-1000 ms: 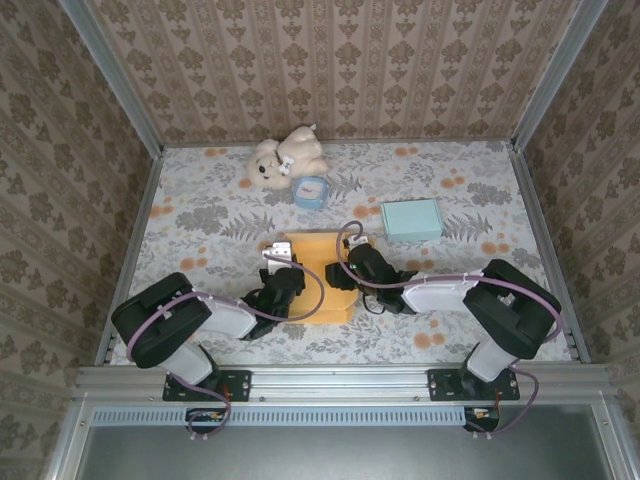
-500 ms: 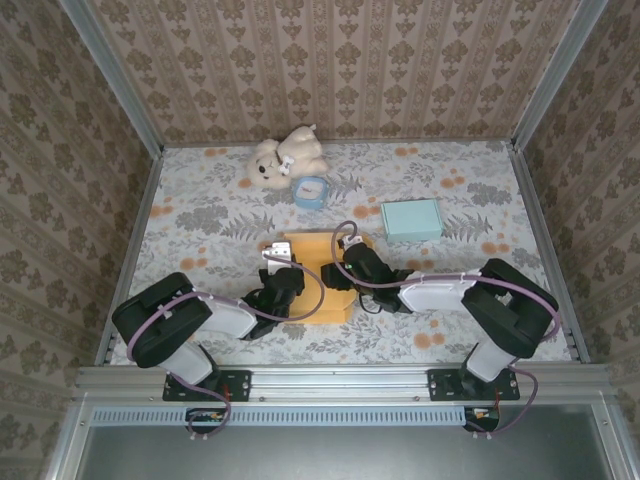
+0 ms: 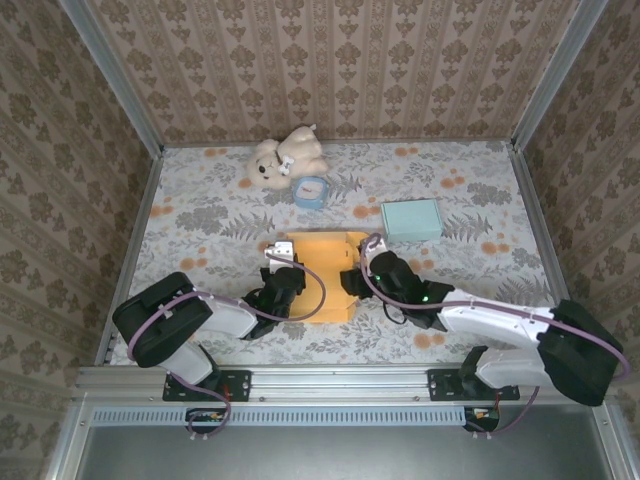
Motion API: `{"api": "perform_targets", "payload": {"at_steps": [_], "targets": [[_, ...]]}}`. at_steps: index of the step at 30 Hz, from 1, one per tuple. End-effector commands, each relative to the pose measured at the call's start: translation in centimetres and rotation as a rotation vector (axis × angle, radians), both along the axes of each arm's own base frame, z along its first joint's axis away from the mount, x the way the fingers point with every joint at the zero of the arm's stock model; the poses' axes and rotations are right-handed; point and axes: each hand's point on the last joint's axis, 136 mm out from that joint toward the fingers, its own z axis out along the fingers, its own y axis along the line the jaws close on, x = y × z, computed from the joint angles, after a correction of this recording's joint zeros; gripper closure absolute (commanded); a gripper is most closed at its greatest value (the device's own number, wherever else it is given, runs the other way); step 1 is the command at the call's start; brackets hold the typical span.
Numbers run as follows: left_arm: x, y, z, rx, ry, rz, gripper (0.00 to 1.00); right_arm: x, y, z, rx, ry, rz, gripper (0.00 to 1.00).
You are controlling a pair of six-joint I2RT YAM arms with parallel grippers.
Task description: Fold the paper box
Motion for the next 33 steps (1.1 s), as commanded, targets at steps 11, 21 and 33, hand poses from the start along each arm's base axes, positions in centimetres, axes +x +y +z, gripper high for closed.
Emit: {"api": "perform_targets", "payload": {"at_steps": [11, 21, 33], "targets": [[0.2, 1.4, 1.5, -0.049, -0.034, -0.032, 1.00, 0.9, -10.0, -0.4, -0.038, -0.101, -0.288, 0.41], [-0.6, 0.4, 2.1, -0.110, -0.065, -0.179, 1.00, 1.2, -7.4, -0.2, 0.055, -0.065, -0.134, 0.42], [-0.4, 0.1, 2.1, -0.125, -0.052, -0.176, 1.00, 0.9, -3.4, -1.4, 0.088, -0.009, 0.009, 0.43]]}}
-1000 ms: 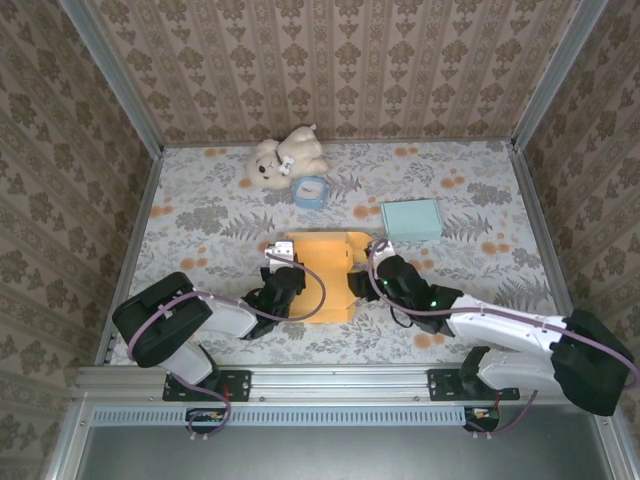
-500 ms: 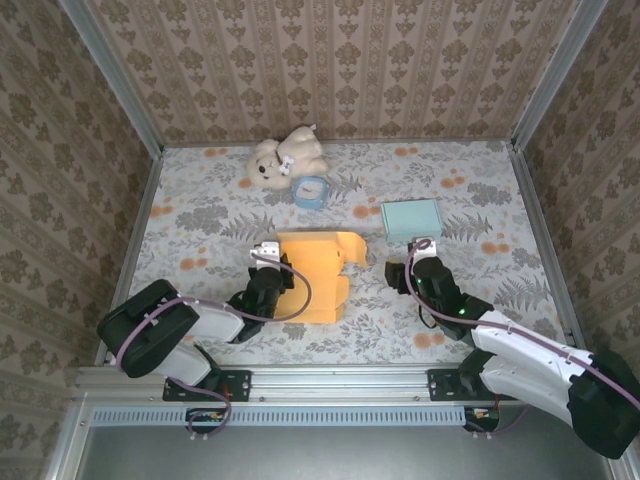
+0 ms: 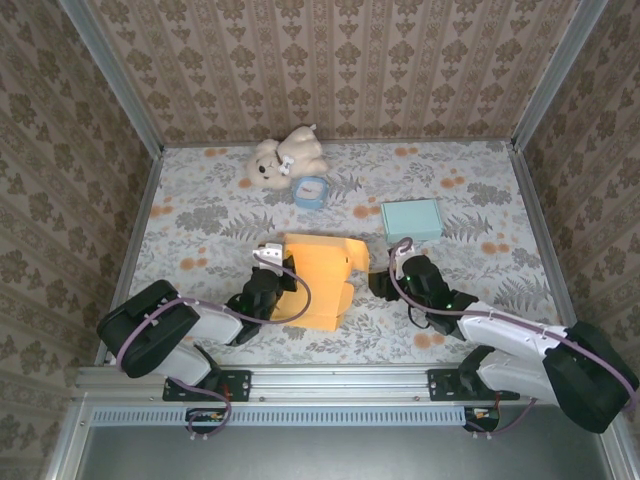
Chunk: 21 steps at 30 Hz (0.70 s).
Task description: Fold the paper box
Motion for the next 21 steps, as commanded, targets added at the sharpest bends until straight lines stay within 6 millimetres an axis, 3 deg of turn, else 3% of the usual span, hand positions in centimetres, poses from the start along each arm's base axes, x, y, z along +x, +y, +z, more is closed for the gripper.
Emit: {"api": "perform_targets", "payload": {"at_steps": [1, 21], "targets": [[0.3, -0.4, 1.1, -0.034, -0.023, -0.004, 1.00, 0.5, 2.3, 2.2, 0.051, -0.048, 0.067, 0.43], [-0.1, -2.2, 1.0, -0.053, -0.013, -0.087, 1.00, 1.2, 5.3, 2.8, 0.024, -0.054, 0.140, 0.44]]}}
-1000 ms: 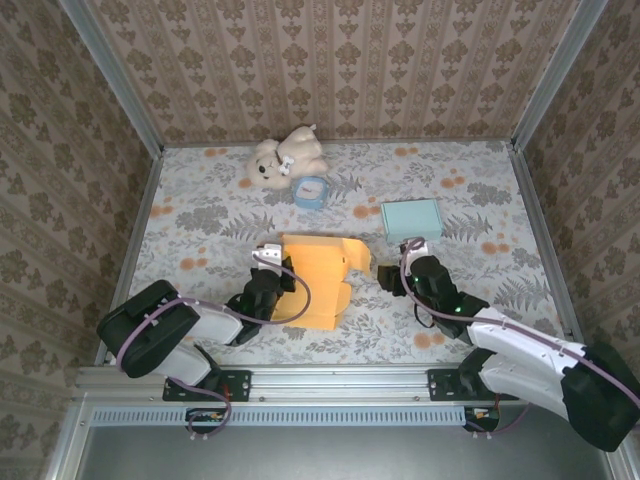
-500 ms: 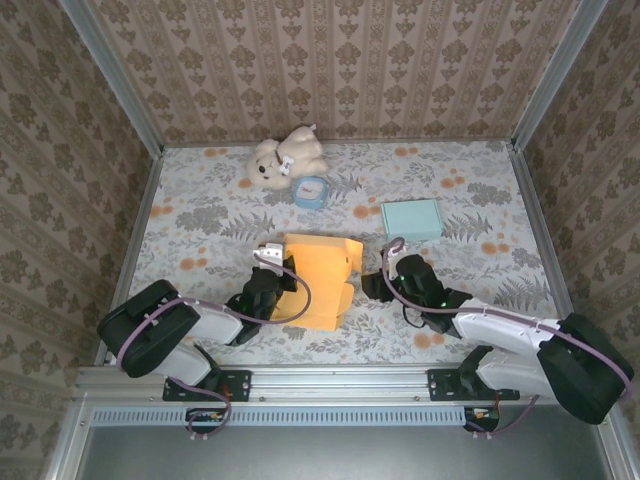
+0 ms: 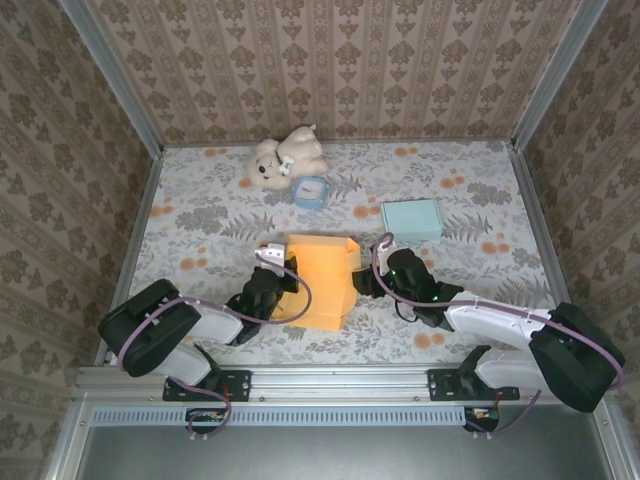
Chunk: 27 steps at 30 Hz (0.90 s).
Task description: Fold the paper box
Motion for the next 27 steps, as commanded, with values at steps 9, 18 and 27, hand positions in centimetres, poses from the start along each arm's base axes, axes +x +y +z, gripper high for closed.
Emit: {"api": "perform_targets", "payload": {"at_steps": [9, 18, 27], "targets": [[0.1, -1.7, 1.4, -0.047, -0.028, -0.043, 1.00, 0.6, 3.6, 2.0, 0.023, -0.043, 0.091, 0.46], [-0.2, -2.5, 1.4, -0.001, -0.049, -0.016, 1.00, 1.6, 5.6, 1.2, -0.022, -0.040, 0.091, 0.52], [-0.7, -3.6, 1.2, 0.008, -0.049, -0.038, 1.00, 3.1, 6.0, 0.0, -0.080, -0.071, 0.023, 0.63]]}}
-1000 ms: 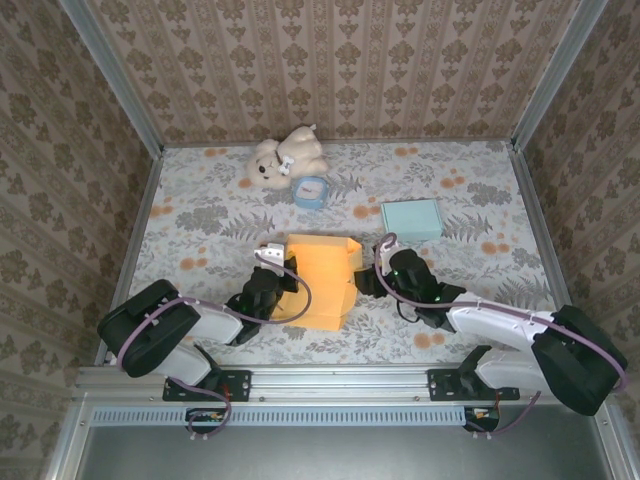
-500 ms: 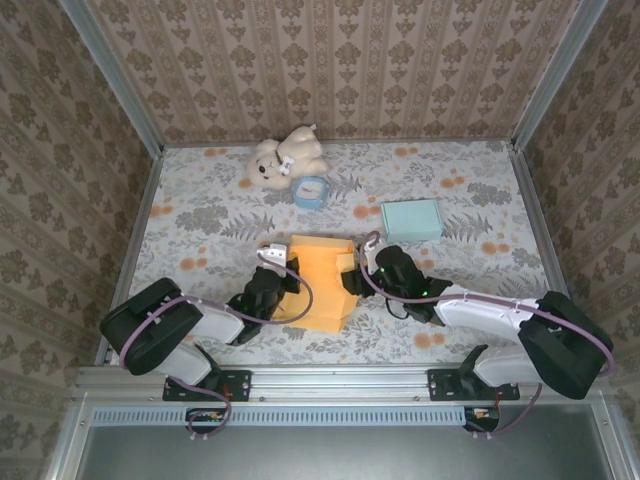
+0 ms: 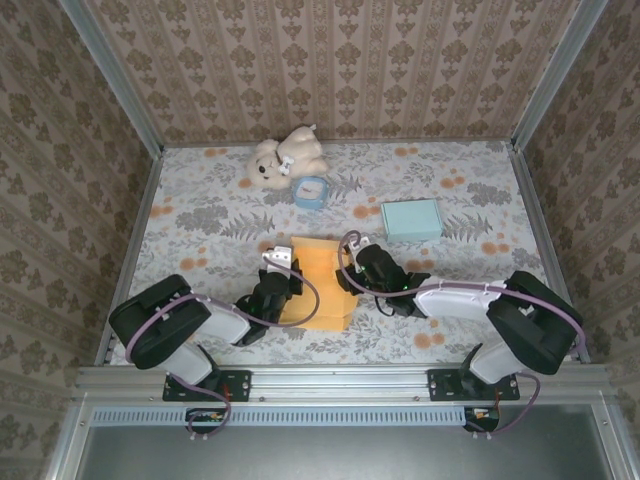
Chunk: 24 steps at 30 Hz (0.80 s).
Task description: Fold the paper box
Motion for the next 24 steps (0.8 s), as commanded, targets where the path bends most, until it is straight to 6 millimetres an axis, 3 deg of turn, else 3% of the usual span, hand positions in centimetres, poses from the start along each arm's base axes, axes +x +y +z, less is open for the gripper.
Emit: {"api": "perform_targets", "payload": {"at_steps": [1, 5, 11, 16, 21, 24], "targets": [[-0.6, -3.3, 1.9, -0.073, -0.028, -0.107, 1.00, 1.4, 1.8, 2.2, 0.043, -0.089, -0.007, 0.63], [-0.8, -3.7, 1.7, -0.075, -0.022, -0.114, 1.00, 2.5, 0.9, 1.6, 0.010, -0.120, -0.080, 0.63], [-0.7, -3.2, 0.7, -0.063, 0.011, -0.039, 1.00, 3.6, -0.7, 0.5, -0.076, -0.155, -0.194, 0.74], [-0.2, -1.1, -0.3, -0.031, 0.059, 0.133, 1.00, 4.2, -4.5, -0.5, -0.305, -0.202, -0.395, 0.84], [-0.1, 1.1, -0.7, -0.023, 0.104, 0.275, 1.00, 3.8, -9.0, -0.1, -0.465, -0.266, -0.579, 0.84], [-0.2, 1.7, -0.5, 0.002, 0.113, 0.327, 1.00, 3.9, -10.4, 0.6, -0.545, -0.300, -0.639, 0.83]]}}
